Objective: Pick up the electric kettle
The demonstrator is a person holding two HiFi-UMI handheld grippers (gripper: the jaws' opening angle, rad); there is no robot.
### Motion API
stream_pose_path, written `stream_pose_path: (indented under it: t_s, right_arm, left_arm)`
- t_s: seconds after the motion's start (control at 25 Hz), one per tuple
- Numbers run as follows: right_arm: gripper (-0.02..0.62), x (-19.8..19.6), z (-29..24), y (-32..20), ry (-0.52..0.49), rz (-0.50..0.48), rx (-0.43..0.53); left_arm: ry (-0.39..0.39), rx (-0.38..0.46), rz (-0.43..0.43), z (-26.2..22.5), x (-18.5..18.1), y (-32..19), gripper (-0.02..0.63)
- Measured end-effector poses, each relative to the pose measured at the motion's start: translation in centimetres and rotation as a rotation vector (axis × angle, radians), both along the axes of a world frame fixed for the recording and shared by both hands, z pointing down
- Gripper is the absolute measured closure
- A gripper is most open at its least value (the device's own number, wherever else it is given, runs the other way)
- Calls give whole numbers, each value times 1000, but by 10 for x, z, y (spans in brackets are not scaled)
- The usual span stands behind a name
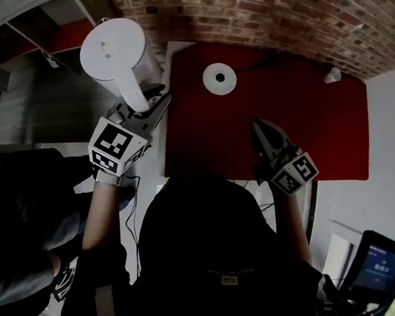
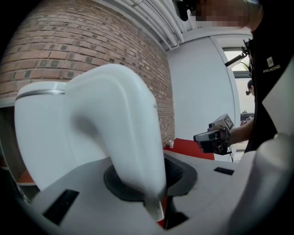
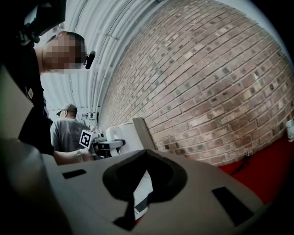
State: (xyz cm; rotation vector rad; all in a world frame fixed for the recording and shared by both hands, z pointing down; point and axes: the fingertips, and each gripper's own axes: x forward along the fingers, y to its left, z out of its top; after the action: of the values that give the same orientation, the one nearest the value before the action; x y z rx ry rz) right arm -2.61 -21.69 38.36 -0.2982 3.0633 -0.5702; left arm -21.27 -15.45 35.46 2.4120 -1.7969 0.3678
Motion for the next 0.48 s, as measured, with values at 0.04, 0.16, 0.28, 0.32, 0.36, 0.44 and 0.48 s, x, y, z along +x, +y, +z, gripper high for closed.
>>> stream_pose_path:
  t_s: [0.04, 0.16, 0.28, 0.32, 0.36, 0.44, 0.48]
  right_arm:
    - [589, -5, 1, 0, -3, -12, 0]
    - [589, -19, 1, 4, -19, -49, 4]
    - [589, -27, 2, 10, -11, -85, 7]
    - [589, -30, 1, 12, -11, -99, 3]
    - [589, -32, -1, 15, -13, -114, 1]
    - [589, -36, -5, 20, -20, -138, -3]
    - [589, -39, -6, 21, -22, -147, -3]
  left_arm:
    - [0, 1, -10, 2, -3, 3, 545]
    - [-5, 3, -43, 7, -11, 16, 545]
    - [-6, 2, -83, 5, -16, 30, 545]
    - [-5, 1, -99, 4, -16, 35, 545]
    - [-4, 1, -114, 3, -17, 41, 545]
    - [0, -1, -137, 1, -17, 51, 545]
    - [2, -2, -146, 1, -17, 55, 545]
